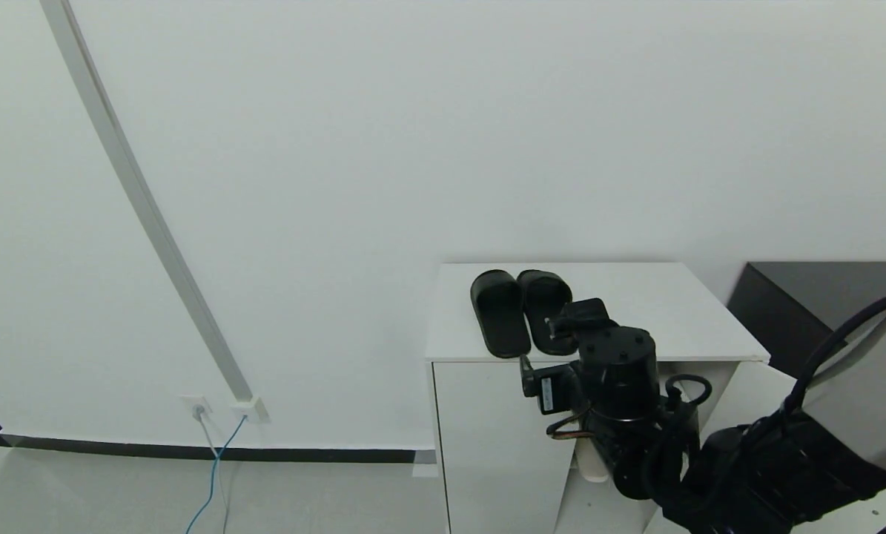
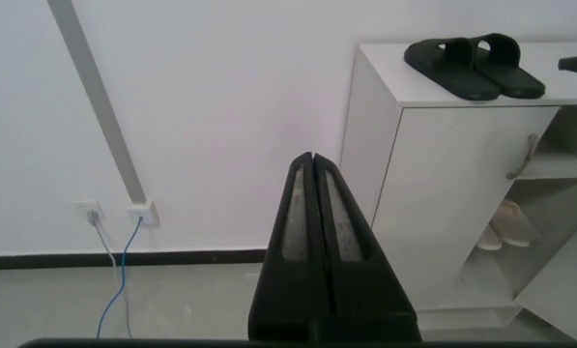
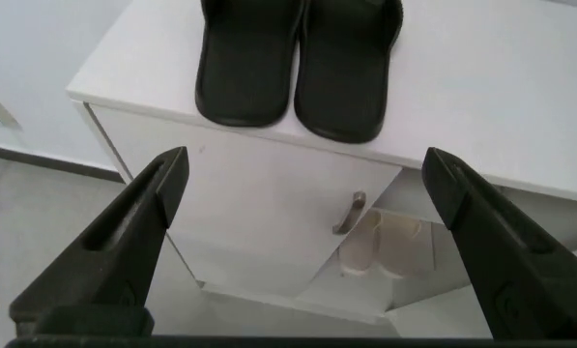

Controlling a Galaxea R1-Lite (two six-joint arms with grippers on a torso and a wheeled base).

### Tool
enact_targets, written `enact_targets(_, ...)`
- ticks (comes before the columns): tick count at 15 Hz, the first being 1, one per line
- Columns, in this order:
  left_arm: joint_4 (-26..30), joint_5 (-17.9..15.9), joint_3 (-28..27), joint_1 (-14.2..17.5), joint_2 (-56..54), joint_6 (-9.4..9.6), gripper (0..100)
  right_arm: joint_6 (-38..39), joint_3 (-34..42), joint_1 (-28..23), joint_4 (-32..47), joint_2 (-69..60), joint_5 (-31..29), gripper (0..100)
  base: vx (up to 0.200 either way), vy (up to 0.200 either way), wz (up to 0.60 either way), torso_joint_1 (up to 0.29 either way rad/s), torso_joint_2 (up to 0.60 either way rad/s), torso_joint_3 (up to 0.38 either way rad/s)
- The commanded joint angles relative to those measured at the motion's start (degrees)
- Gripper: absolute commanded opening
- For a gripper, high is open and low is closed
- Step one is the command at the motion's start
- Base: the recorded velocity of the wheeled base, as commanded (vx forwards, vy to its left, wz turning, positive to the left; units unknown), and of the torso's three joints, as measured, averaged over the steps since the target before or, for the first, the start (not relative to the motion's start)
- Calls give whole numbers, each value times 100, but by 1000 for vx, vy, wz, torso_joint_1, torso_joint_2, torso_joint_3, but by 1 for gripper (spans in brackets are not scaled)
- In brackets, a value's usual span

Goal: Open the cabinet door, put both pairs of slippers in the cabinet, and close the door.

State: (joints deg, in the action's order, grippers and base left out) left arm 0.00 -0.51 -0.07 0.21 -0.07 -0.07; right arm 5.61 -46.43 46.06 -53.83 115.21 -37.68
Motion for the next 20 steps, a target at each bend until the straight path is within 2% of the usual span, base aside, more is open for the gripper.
enact_targets(1, 0, -2, -1, -3, 7, -1, 0, 125, -481, -123, 514, -271, -2, 100, 0, 0, 0, 0, 0, 0)
enact_targets(4, 0, -2, -1, -3, 7, -1, 0, 476, -736, -132, 1244, -412, 6, 100, 200, 0, 0, 5, 4, 4)
enact_targets(9, 0, -2, -1, -3, 7, -1, 0, 591, -700, -123, 1296, -394, 24, 100, 200, 0, 0, -1, 0, 2)
enact_targets(17, 0, -2, 7, -3, 7, -1, 0, 810, -709, -167, 1270, 36, 261, 100, 0, 0, 0, 0, 0, 0)
enact_targets(20, 0, -2, -1, -3, 7, -1, 0, 995, -885, -308, 1261, 423, 701, 100, 0, 0, 0, 0, 0, 0)
